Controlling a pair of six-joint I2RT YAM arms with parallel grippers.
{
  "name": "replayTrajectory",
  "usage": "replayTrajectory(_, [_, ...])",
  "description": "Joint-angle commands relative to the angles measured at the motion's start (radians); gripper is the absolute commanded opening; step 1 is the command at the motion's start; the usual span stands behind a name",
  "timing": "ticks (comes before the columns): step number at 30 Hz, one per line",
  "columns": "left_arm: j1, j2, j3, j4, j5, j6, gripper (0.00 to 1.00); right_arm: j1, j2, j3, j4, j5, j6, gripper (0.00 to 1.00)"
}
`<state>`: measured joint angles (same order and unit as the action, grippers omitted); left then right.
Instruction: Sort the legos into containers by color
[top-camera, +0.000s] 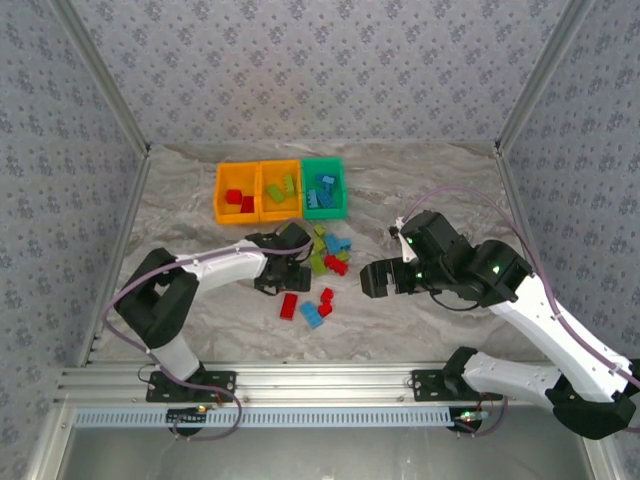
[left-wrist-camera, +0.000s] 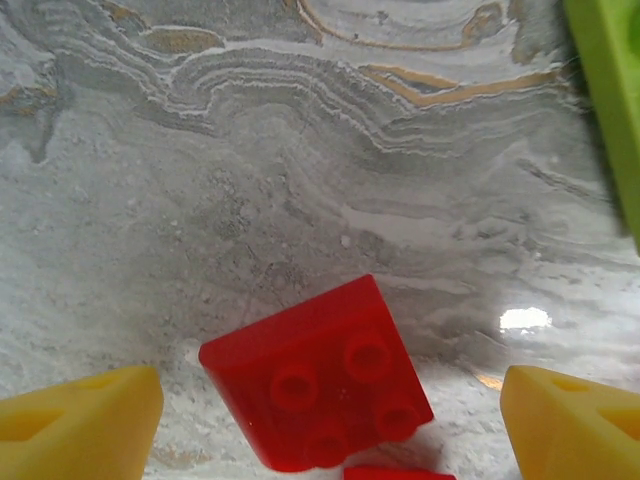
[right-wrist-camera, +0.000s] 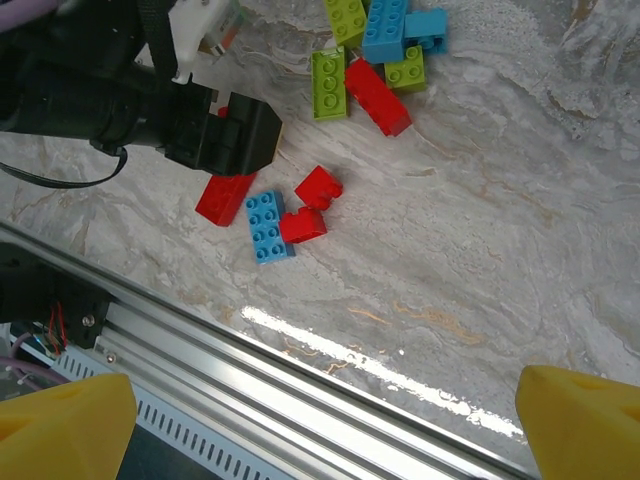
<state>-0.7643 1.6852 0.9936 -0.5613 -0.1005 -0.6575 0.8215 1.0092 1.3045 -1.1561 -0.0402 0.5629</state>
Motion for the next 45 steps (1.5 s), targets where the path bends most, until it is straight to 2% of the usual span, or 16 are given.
replayTrajectory(1, [0.014, 0.017, -0.043, 0.032, -0.036, -0.008, 0.83, 0.012, -0.013, 0.007, -0.004, 0.014, 0.027, 1.00])
replayTrajectory(6, [0.032, 0.006, -0.100, 0.077, -0.038, -0.006, 0.63, 0.019, -0.001, 0.003, -0.001, 0.013, 0.028, 1.00])
replayTrajectory(9, [0.040, -0.015, -0.119, 0.081, -0.051, -0.011, 0.55, 0.022, 0.013, 0.006, 0.007, 0.010, 0.031, 1.00])
replayTrajectory(18, [0.059, -0.175, -0.082, 0.008, -0.122, 0.004, 0.48, 0.085, 0.055, 0.044, 0.053, 0.002, 0.041, 1.00])
replayTrajectory(22, [0.109, -0.252, -0.004, -0.021, -0.192, 0.044, 0.47, 0.130, 0.073, 0.057, 0.110, 0.001, 0.042, 1.00])
replayTrajectory(26, [0.228, -0.241, 0.125, -0.012, -0.230, 0.117, 0.47, 0.146, 0.096, 0.076, 0.111, 0.029, 0.042, 1.00])
replayTrajectory(30, [0.370, -0.124, 0.284, 0.019, -0.212, 0.170, 0.47, 0.157, 0.102, 0.075, 0.106, 0.036, 0.049, 1.00])
replayTrajectory(34, [0.469, 0.039, 0.442, 0.028, -0.157, 0.195, 0.48, 0.171, 0.090, 0.072, 0.081, 0.055, 0.058, 1.00])
replayTrajectory(36, [0.502, 0.112, 0.524, 0.041, -0.101, 0.205, 0.53, 0.176, 0.078, 0.069, 0.073, 0.063, 0.058, 1.00])
replayTrajectory(41, [0.544, 0.253, 0.718, 0.003, -0.059, 0.242, 0.68, 0.177, 0.059, 0.065, 0.055, 0.080, 0.059, 1.00])
replayTrajectory(45, [0.553, 0.259, 0.771, -0.029, -0.028, 0.265, 0.73, 0.177, 0.056, 0.059, 0.051, 0.092, 0.085, 1.00])
